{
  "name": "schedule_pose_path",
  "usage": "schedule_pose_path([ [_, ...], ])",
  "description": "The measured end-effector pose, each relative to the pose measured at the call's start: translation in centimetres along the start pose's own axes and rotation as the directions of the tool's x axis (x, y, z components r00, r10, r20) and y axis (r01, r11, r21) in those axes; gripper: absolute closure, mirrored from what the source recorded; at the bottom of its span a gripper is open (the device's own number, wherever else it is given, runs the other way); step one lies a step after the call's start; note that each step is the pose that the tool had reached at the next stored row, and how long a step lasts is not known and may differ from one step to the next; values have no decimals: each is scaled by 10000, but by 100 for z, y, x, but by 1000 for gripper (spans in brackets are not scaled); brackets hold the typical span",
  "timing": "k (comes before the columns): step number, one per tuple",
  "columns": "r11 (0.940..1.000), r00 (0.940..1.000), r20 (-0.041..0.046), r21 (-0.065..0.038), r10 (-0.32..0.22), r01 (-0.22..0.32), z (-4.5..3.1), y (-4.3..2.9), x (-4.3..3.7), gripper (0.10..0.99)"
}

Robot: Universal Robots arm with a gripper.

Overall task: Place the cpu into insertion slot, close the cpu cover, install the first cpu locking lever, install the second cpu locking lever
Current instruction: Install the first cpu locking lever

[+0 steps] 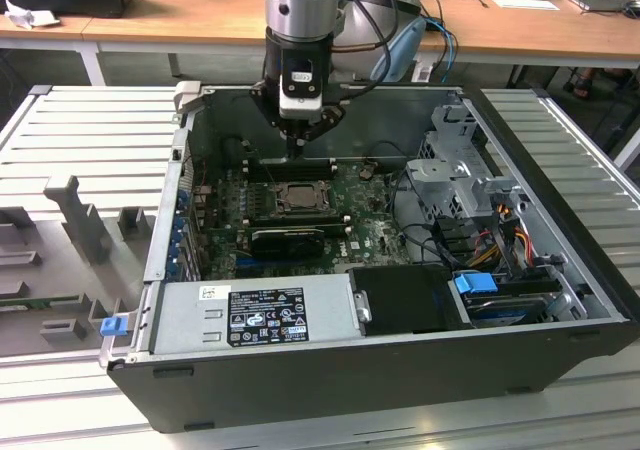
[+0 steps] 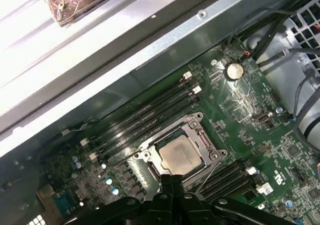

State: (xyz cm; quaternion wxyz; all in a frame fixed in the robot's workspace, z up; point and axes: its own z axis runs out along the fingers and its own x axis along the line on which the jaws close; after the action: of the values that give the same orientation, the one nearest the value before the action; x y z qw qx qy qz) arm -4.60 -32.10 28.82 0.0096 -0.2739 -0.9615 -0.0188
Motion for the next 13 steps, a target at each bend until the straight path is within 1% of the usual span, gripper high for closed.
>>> schedule_pose_path([
  [1, 9999, 9999, -3, 3, -103, 103, 0, 0, 0, 980],
  [3, 9984, 9984, -19, 6, -565, 565, 0, 0, 0, 980],
  [6, 9925, 9925, -8, 8, -1223, 1223, 1, -1, 0, 980],
  [7, 9875, 9875, -9, 11, -1577, 1577, 2, -1, 0, 980],
  [9, 9811, 9811, -10, 14, -1933, 1933, 3, -1, 0, 980],
  [10, 9769, 9769, -10, 16, -2139, 2139, 3, -1, 0, 980],
  [12, 9653, 9653, -19, 23, -2610, 2610, 4, -1, -1, 980],
  [13, 9572, 9572, -26, 27, -2893, 2893, 5, -1, -1, 980],
])
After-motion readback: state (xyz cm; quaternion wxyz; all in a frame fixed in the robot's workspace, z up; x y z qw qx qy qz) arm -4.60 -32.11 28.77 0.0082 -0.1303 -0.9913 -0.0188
